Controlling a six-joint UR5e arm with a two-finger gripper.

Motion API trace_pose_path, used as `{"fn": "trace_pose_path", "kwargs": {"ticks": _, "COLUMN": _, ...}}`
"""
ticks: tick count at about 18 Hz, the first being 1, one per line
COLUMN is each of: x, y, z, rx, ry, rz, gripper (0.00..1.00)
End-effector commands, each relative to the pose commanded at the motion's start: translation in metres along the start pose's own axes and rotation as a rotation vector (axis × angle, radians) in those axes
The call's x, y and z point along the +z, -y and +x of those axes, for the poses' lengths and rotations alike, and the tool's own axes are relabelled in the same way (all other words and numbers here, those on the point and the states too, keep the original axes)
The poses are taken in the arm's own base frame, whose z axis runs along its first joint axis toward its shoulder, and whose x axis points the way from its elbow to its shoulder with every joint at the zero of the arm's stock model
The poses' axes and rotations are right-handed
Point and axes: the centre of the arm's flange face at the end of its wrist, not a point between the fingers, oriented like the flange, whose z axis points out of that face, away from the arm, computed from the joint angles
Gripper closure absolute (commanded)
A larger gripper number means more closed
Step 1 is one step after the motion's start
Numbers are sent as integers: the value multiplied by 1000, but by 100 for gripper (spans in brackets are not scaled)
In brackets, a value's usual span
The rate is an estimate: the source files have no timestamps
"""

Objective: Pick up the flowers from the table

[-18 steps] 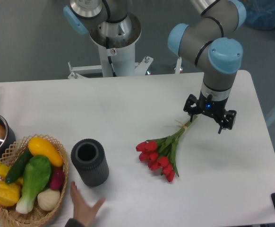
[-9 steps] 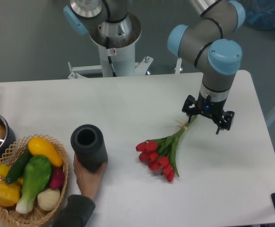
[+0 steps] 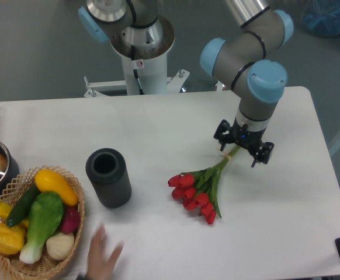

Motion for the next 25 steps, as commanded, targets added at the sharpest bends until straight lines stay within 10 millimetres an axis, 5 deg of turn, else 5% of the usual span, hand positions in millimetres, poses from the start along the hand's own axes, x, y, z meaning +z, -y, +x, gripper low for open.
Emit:
{"fn": "trace_pose_path", "kwargs": {"ticks": 2, "x": 11, "y": 17, "z": 3, "rx": 2, "ry": 24, "rz": 2, "gripper": 0}}
{"fn": "trace_pose_path", "kwargs": {"ticks": 12, "x": 22, "y": 29, "z": 15, "rx": 16, "ry": 12, "rz": -2, "gripper": 2}}
{"fn": "trace_pose_path", "kwargs": {"ticks": 13, "x": 22, "y": 30, "z": 14, "rx": 18, "ry": 13, "rz": -2, "gripper": 17}}
{"fn": "trace_pose_path", "kwargs": {"ticks": 16, "x": 20, "y": 29, "z": 14, "rx": 20, "ry": 16, "rz": -4, "gripper": 97}}
{"fn": "trace_pose_path", "kwargs": {"ticks": 25, "x": -18, "y": 28, "z": 1, "rx": 22, "ry": 100, "rz": -25, "gripper": 100}}
